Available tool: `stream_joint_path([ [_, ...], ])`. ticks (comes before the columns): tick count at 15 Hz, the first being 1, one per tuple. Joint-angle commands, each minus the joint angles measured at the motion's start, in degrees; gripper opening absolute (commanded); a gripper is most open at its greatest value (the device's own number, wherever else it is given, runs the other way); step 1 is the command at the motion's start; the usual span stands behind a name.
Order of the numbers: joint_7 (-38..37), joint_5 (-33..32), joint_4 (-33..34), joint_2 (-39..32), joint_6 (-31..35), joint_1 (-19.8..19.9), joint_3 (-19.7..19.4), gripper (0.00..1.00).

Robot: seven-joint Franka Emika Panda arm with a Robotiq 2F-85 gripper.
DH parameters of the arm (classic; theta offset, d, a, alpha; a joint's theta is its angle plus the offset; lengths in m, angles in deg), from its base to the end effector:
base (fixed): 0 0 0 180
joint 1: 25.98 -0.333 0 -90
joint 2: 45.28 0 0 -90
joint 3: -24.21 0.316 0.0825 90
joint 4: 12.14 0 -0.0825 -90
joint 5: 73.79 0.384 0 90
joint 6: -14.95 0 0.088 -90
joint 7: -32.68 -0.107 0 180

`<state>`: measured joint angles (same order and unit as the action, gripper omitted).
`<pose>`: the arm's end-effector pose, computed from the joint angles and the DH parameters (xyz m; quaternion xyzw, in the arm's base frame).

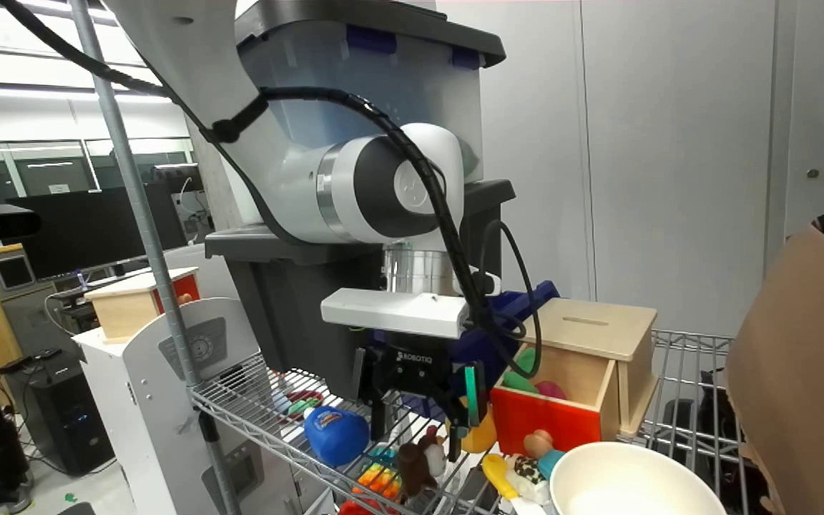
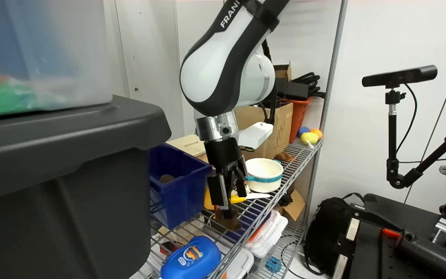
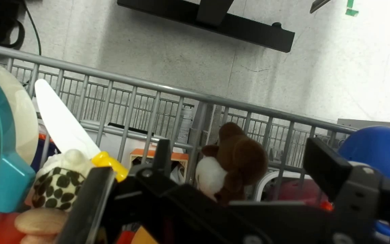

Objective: Pick up the animal plush toy and put it in the bowl

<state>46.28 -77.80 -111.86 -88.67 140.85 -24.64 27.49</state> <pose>0.6260 0.0173 0.1208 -0.9769 -0.1532 0.1483 0.0108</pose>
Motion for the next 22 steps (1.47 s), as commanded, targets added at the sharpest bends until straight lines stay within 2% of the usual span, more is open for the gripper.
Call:
stream_joint_path([
  [1,0.94,-0.03,-0.45,0.72,1.02,0.39,0.08,1.0],
  [15,1.91,0.07,1.83,-2.45,0.92,0.18,0.58,1.0],
  [16,1.98,0.02,2.02,-2.83,0.89,0.17,0.59,0.83],
  [17,2.05,-0.02,2.17,-3.13,0.85,0.15,0.59,0.72],
  [22,2.07,-0.14,2.54,-4.03,0.8,0.08,0.58,0.34],
])
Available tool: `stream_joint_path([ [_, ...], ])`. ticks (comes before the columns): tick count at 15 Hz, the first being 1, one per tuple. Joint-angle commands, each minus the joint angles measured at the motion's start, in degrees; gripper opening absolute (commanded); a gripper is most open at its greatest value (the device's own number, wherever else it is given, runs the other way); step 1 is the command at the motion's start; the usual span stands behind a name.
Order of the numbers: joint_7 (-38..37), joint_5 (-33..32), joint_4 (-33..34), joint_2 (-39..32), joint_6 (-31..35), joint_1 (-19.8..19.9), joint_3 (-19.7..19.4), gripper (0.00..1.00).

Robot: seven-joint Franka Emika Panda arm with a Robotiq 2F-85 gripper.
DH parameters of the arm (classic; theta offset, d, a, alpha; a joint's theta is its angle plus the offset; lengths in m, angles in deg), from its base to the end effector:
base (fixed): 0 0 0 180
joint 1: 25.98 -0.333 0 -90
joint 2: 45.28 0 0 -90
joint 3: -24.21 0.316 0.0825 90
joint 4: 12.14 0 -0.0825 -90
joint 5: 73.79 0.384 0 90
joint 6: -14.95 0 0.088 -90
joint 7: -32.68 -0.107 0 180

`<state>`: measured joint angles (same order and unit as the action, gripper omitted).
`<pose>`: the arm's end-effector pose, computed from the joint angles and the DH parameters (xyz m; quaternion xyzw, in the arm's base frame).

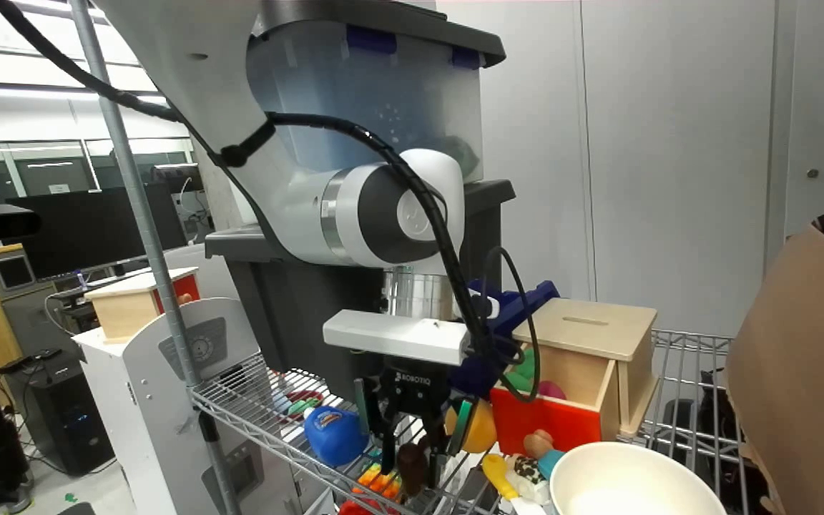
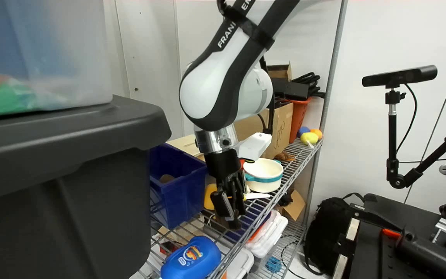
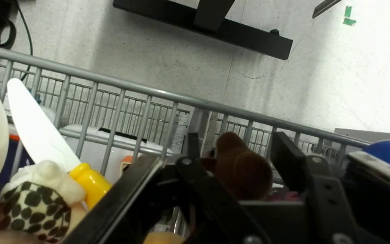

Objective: Pick up the animal plush toy and put it in the bowl

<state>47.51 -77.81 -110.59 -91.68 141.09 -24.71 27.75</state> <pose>0.6233 0.0210 0.0959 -0.9729 -0.1657 0.1605 0.0167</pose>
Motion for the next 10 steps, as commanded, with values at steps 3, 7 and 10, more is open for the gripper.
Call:
stream_joint_path([
  [3,0.62,-0.19,1.0,-0.86,0.61,0.05,0.24,0.12],
  [7,0.19,-0.4,0.14,0.0,0.58,-0.22,0.07,0.0],
  [10,-0.23,-0.48,-0.94,0.95,0.73,-0.48,0.0,0.01],
])
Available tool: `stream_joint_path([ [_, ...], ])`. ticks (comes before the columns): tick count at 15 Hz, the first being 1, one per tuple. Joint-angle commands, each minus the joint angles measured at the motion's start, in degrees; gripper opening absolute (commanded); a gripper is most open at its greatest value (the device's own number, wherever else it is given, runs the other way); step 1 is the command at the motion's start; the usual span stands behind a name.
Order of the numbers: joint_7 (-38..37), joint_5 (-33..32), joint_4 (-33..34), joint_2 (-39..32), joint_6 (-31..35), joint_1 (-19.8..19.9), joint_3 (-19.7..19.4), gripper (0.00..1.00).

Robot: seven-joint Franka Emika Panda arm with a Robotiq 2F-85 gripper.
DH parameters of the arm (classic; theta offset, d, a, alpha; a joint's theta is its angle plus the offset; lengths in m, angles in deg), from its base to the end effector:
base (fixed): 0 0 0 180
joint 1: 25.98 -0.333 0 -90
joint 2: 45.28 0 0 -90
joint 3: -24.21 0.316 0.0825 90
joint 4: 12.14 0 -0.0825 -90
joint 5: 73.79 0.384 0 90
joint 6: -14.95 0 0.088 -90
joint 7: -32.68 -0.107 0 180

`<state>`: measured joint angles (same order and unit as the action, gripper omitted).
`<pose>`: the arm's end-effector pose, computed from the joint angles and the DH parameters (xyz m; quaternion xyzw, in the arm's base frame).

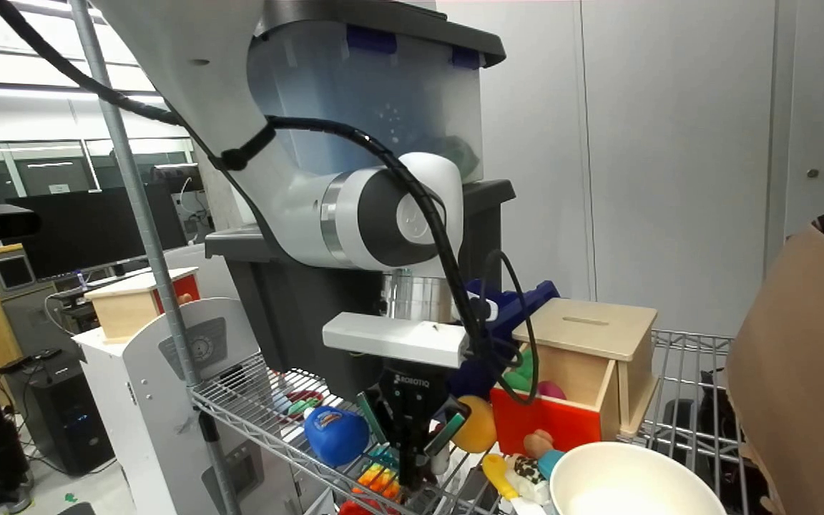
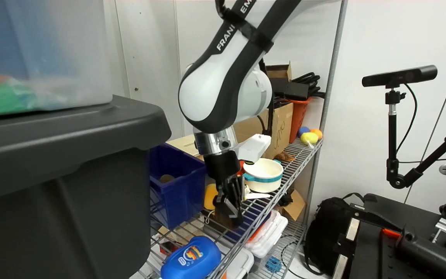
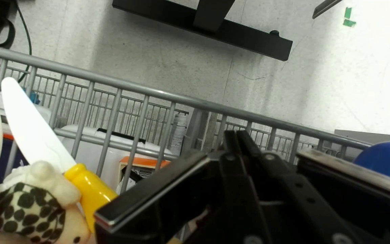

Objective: Pick up the animal plush toy and put it in the bowl

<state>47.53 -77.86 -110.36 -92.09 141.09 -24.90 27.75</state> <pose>0.6231 0.0230 0.0928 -0.9723 -0.1676 0.1621 0.0165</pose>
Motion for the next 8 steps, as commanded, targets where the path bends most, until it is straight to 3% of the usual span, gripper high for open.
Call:
stream_joint_path([
  [1,-0.43,-0.42,-1.57,1.7,0.79,-0.37,-0.02,0.01],
  [8,-2.56,-0.33,-5.58,5.49,0.95,-0.92,-0.39,0.01],
])
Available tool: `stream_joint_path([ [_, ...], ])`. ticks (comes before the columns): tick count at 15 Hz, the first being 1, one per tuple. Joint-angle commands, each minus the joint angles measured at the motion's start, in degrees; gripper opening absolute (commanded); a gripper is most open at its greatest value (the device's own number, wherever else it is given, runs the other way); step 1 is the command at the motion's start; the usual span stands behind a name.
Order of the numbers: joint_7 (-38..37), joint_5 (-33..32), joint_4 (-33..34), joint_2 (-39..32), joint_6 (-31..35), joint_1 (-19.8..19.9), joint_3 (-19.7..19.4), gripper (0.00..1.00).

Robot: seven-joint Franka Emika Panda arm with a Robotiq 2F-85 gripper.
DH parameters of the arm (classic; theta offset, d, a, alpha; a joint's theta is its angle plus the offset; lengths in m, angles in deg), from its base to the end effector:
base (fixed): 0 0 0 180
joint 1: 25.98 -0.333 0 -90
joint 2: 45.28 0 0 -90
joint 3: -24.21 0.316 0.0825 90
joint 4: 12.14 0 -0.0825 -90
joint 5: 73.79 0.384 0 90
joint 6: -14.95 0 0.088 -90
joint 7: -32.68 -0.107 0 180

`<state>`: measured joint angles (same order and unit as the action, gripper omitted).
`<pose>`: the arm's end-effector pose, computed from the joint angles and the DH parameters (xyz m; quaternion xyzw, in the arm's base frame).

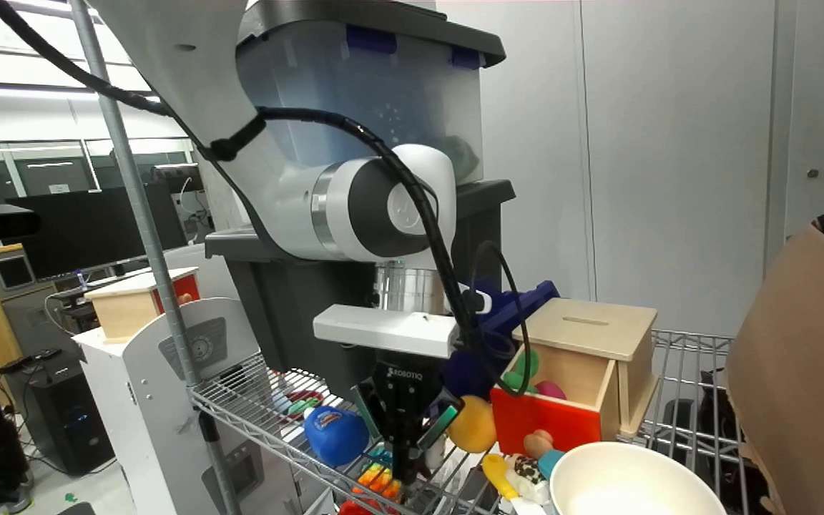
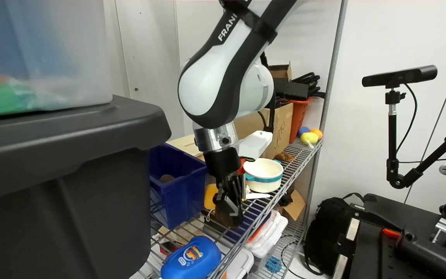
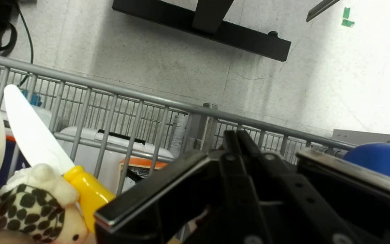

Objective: Pick up the animal plush toy and put it in the bowl

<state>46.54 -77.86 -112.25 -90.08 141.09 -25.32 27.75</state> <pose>0.6181 0.0276 0.1034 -0.9732 -0.1634 0.1614 0.0135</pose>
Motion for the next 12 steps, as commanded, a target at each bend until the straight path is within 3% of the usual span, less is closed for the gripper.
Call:
stream_joint_path([
  [1,-1.96,-0.32,-4.42,4.18,1.05,-0.51,-0.48,0.01],
  [8,-4.22,0.08,-10.14,9.14,2.03,-0.1,-1.07,0.01],
  [12,-6.36,-0.83,-16.57,14.56,4.44,0.16,-2.94,0.01],
])
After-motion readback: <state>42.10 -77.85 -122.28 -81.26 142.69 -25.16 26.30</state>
